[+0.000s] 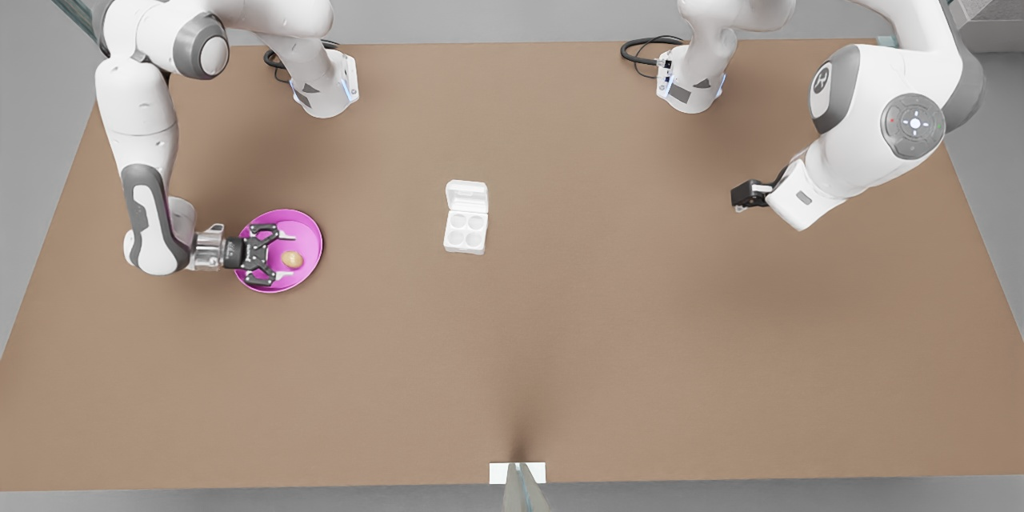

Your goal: Pack egg into the box and close the box lid

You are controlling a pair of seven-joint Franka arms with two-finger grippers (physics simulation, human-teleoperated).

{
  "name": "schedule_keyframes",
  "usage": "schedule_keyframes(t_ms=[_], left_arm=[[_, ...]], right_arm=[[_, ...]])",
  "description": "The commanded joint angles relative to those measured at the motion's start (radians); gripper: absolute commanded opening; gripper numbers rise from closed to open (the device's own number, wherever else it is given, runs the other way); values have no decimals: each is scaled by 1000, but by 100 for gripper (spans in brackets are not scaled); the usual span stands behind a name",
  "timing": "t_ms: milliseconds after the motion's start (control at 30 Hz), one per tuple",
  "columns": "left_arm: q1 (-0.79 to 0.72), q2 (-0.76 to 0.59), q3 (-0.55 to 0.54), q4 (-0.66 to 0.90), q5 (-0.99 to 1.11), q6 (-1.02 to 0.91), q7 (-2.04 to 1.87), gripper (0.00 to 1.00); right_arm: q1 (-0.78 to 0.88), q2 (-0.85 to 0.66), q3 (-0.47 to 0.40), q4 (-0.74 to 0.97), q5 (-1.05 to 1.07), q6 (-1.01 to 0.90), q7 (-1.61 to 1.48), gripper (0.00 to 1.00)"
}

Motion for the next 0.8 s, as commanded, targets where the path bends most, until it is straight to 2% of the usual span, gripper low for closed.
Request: schedule_keyframes(t_ms=[0,767], left_arm=[[0,0,0,0,0,0,1,100],[0,-1,2,0,2,-6,-2,100]], right_arm=[[0,0,0,0,0,0,0,99],[9,17,2,-2,5,-37,-23,97]])
